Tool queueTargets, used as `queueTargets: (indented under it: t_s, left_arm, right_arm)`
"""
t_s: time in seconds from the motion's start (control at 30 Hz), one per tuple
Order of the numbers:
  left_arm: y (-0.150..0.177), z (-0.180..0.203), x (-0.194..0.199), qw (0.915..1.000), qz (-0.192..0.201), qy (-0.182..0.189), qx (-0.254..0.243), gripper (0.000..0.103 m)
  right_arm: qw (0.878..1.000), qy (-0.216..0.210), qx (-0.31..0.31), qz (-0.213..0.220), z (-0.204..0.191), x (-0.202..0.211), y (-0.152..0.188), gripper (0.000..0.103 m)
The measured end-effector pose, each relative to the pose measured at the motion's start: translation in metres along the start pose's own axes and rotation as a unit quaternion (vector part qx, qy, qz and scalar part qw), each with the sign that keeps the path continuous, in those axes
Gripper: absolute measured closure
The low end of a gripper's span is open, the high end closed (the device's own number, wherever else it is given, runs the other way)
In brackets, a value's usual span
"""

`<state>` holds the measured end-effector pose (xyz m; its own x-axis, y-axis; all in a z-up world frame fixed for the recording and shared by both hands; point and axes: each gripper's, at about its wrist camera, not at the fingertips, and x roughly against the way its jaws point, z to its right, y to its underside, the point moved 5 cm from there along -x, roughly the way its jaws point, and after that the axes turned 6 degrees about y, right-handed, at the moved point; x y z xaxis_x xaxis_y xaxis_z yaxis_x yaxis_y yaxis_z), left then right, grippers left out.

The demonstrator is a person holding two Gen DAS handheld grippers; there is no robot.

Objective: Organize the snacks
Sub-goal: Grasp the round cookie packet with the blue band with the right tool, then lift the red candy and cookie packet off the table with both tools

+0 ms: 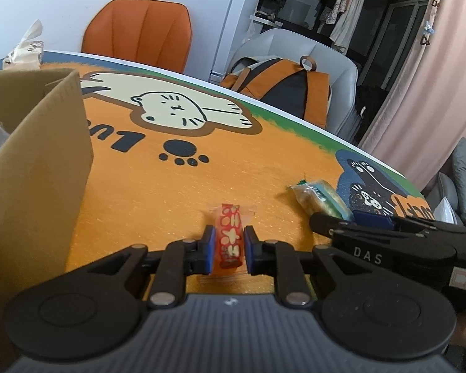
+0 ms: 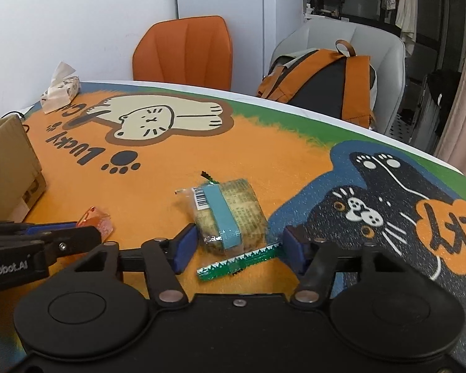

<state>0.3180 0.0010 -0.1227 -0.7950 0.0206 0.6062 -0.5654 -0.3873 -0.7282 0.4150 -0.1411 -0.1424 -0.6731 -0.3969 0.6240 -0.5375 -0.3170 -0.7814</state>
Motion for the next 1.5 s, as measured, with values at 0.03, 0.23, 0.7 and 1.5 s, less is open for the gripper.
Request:
queueTargets:
  t_s: [0.03, 0.23, 0.7, 1.5]
  left_arm:
    - [0.001, 0.001, 0.001, 1.0000, -0.001, 0.003, 0.001, 0.085]
    - [0.002, 0.012, 0.011, 0.9998, 0.003, 0.018, -0.007, 0.087]
    - [0.012, 0.016, 0.024, 0.9995, -0.007, 0.030, -0.010, 0.092]
    - [0.019, 0.016, 0.007, 0.9976, -0.014, -0.025, -0.064, 0.085]
  right_arm:
    - [1.000, 0.003, -0.004, -0.001, 0.001, 0.004, 0.001, 0.051]
    - [0.999, 0.008, -0.034, 0.000, 0.011, 0.022, 0.007, 0.054]
    - [0.998, 0.025, -0.062, -0.010, 0.014, 0.057, 0.034, 0.053]
    - [0.997, 0.037, -0.068, 0.010, 0.014, 0.041, 0.037, 0.053]
